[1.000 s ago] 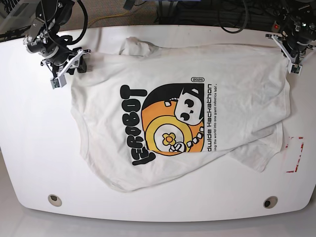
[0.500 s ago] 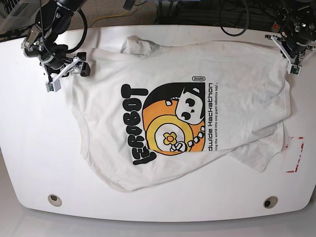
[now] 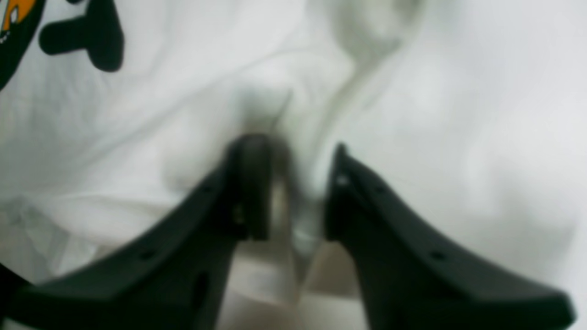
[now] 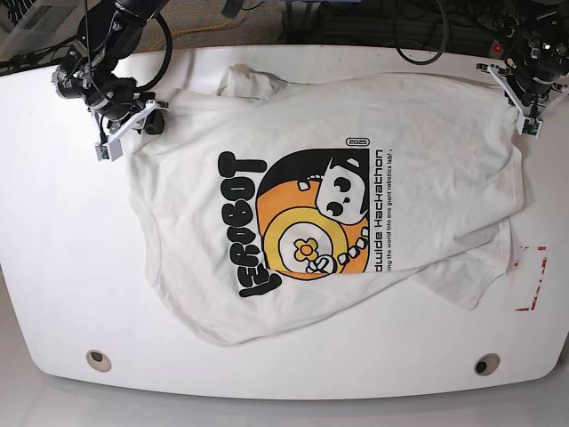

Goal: Fold the T-shirt properly

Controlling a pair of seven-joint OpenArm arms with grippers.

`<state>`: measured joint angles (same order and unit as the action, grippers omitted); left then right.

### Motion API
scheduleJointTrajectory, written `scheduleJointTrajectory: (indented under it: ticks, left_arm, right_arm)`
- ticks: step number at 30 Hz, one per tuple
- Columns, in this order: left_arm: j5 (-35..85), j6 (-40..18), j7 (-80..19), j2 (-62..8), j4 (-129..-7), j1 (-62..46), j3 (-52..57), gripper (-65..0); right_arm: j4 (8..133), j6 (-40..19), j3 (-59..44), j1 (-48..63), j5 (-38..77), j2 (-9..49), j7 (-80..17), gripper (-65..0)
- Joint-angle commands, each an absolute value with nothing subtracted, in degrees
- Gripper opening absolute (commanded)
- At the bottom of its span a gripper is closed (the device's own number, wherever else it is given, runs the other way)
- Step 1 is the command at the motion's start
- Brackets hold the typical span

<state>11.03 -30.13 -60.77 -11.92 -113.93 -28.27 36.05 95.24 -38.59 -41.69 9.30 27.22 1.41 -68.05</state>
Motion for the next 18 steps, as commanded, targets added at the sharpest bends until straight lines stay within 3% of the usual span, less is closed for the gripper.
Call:
scheduleJointTrajectory:
  ticks: [1,9,18]
  left_arm:
    - [10.77,-29.85,-60.09,-12.70,-114.77,-26.86,36.62,-65.0]
    - [10.77,-28.97,-60.18,-12.62,-114.77,-24.04,36.18,-65.0]
    - [10.68,-18.51,-60.35,-11.56,-114.86,-13.76,23.96,-65.0]
  right_arm:
    - [96.31,-38.81,-41.71,9.27,27.65,1.63,-68.00,-65.0]
    - [107.56,-38.73,-41.63,12.79,27.65,1.63,-68.35,-65.0]
    - [109.76,-38.55,-41.45,6.73,27.12,5.93,-68.35,-65.0]
